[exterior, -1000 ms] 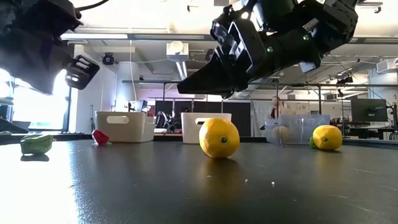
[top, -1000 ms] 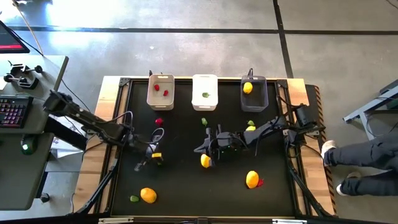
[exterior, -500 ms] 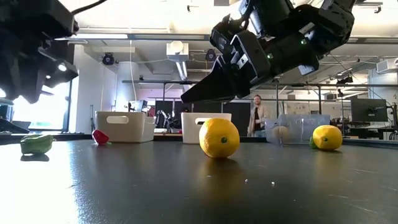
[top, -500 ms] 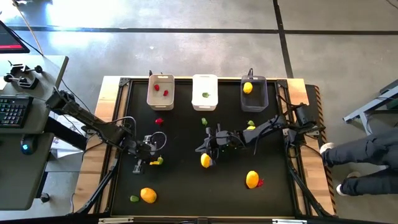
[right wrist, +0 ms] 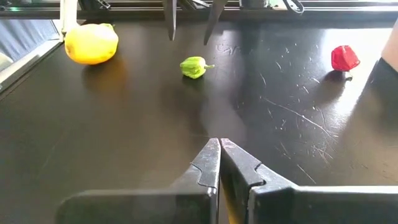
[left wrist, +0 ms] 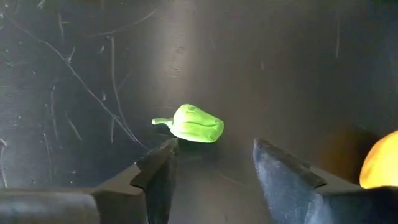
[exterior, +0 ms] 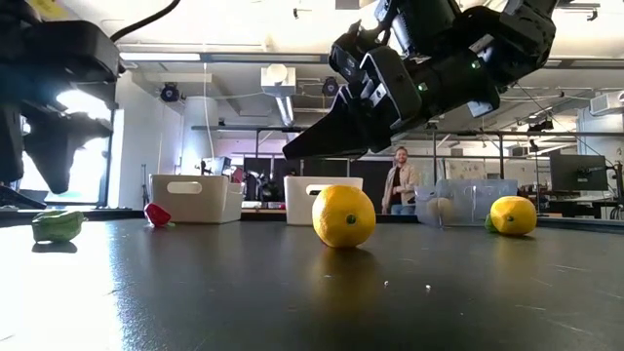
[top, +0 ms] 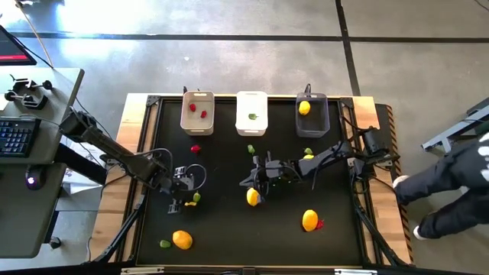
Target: Sort produce into baskets
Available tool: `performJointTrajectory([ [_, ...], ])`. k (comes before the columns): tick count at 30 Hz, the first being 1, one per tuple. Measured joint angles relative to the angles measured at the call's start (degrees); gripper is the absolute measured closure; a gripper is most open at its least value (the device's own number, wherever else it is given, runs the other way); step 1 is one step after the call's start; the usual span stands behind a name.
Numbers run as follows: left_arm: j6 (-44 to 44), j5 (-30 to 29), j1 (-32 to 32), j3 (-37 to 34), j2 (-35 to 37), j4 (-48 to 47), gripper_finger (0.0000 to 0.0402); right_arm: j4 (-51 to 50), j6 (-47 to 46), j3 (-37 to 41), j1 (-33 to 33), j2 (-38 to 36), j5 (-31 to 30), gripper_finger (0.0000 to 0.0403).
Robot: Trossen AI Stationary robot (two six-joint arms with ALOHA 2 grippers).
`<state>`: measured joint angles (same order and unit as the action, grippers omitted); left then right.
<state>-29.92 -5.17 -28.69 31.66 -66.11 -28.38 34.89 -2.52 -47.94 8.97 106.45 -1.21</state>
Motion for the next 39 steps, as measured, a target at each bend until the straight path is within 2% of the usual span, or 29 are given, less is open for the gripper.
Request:
performJointTrajectory([
  [4, 1.88, 0.17, 1.55, 1.18, 0.0, -1.36, 0.0202, -3.3, 0.0, 0.0, 0.0, -2.09, -0.36, 0.0401],
  [10, 7.71, 2.05, 4.79, 2.34, 0.02, -1.6, 0.0202, -10.67, 0.0, -0.01, 0.57, -7.52, -7.79, 0.0401],
  [14, 11.88, 1.52, 8.19, 2.22, 0.0, 0.56, 0.0202, -14.28, 0.02, -0.02, 0.35, -8.41, -8.04, 0.04],
  [17, 16.48, -0.43, 10.88, 0.63, 0.0, 11.34, 0.0202, -16.17, 0.48, -0.02, -0.2, -8.41, -8.02, 0.0395],
  [21, 22.83, 0.24, 14.7, -3.05, 0.0, 28.39, 0.0214, -18.09, 0.01, -0.02, -2.46, -8.41, -7.38, 0.0374],
  [28, 29.13, 0.83, 21.12, -13.02, 0.0, 52.65, 0.0277, -23.33, -3.9, -0.02, -7.45, -8.41, -6.07, 0.0322],
  [33, 32.56, 0.83, 26.3, -17.17, 0.0, 61.98, 0.0325, -24.02, -4.52, -0.02, -9.61, -8.41, -7.35, 0.0286],
  [39, 34.29, 0.85, 32.08, -19.73, 0.0, 64.77, 0.0369, -23.89, -3.06, -0.02, -11.94, -8.41, -12.35, 0.0225],
])
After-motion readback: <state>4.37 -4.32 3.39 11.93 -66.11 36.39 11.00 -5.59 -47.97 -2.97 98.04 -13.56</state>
